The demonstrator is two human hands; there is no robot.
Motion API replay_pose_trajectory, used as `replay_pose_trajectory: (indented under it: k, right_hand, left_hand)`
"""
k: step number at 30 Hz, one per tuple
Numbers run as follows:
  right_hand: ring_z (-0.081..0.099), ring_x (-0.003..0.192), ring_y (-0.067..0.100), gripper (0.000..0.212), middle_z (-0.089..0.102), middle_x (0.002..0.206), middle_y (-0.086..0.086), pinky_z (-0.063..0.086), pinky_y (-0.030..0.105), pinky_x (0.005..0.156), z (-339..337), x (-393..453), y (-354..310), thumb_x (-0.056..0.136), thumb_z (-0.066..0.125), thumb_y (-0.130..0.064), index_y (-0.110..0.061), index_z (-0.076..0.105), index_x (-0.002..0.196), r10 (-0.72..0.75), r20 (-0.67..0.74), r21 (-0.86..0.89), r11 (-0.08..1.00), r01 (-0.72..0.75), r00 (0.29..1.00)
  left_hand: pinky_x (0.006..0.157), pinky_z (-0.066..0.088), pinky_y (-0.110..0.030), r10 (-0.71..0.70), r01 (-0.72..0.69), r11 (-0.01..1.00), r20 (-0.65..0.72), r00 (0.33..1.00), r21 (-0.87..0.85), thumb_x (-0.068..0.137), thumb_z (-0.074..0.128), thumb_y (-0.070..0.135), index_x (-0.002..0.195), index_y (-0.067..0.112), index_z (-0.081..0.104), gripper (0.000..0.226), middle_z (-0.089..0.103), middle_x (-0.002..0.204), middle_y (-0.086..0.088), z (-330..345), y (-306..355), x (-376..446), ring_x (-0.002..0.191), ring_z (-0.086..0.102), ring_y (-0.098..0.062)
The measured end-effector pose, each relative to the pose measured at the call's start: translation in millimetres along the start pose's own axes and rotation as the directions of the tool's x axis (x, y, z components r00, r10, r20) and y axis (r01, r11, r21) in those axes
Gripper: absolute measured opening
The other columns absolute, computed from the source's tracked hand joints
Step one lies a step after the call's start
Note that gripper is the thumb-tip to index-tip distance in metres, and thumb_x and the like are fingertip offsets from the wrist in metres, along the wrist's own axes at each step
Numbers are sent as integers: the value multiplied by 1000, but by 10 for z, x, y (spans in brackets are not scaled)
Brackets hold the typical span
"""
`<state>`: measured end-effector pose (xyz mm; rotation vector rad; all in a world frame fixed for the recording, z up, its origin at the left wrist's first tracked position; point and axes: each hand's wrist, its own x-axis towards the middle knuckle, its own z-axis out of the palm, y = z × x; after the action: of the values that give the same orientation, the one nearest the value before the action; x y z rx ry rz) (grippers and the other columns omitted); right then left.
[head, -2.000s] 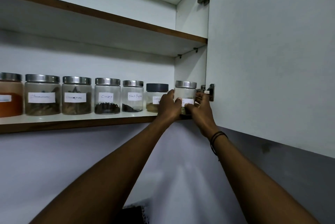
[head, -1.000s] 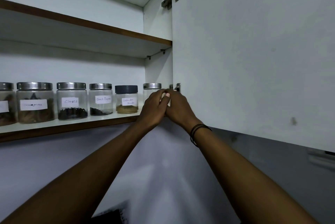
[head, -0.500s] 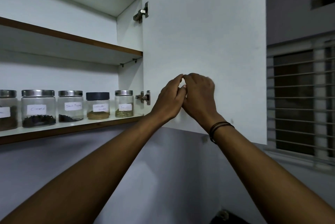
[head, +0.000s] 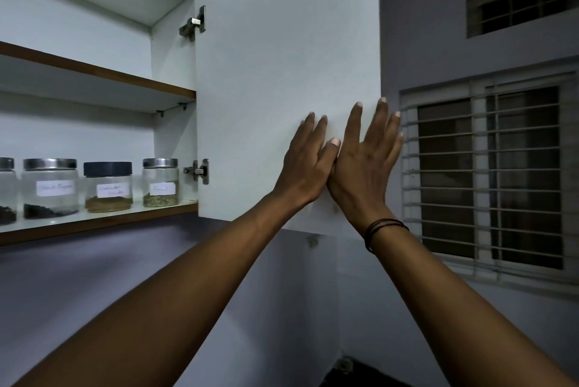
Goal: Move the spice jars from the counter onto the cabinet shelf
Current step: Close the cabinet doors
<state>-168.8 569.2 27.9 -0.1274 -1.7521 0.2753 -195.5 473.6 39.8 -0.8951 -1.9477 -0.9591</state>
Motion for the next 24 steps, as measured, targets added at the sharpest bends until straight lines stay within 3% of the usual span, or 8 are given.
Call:
replay_pose_trajectory:
  k: [6, 10, 16, 20, 24]
  right_hand:
    - [8, 150, 36, 76, -1, 164, 17, 23, 43, 118, -143, 28, 57, 99, 46, -33, -12, 1, 157, 31, 39, 282, 959, -41, 999]
    - [12, 150, 30, 74, 11, 164, 10, 11, 24, 111, -246, 45, 13, 99, 49, -31, -10, 8, 157, 102, 29, 445, 889, -104, 994]
    - [24, 146, 25, 70, 26, 161, 7, 10, 15, 103, -580, -35, -251, 97, 52, -30, -10, 19, 155, 148, -5, 539, 834, -122, 989]
    - [36, 138, 22, 64, 38, 152, 7, 26, 12, 97, -907, -133, -571, 95, 55, -29, -10, 31, 152, 134, -32, 621, 779, -85, 990]
    - [50, 125, 20, 60, 48, 139, 5, 49, 27, 98, -1170, -267, -988, 93, 58, -25, -8, 40, 148, 79, -55, 756, 654, -10, 995]
  left_hand:
    - [126, 2, -40, -12, 12, 999, 8, 1000, -46, 94, 20, 50, 158, 23, 17, 70, 3, 168, 3, 37, 222, -9, 154, -3, -10]
    - [126, 1, -40, 4, -2, 996, 23, 1000, -90, 94, 18, 52, 158, 24, 17, 70, 2, 168, 4, -39, 309, -54, 154, -4, -9]
    - [126, 3, -43, 87, -86, 993, 5, 996, -76, 96, 14, 48, 157, 23, 17, 66, 3, 168, 4, -341, 416, -196, 154, -4, -10]
    - [126, 6, -46, 128, -137, 980, -68, 989, -144, 97, 15, 45, 157, 19, 20, 66, 5, 168, 2, -645, 460, -280, 154, -2, -10]
    - [127, 6, -44, 159, -196, 953, -169, 973, -232, 95, 16, 53, 156, 18, 17, 70, 7, 168, 1, -1034, 416, -409, 154, 2, -7]
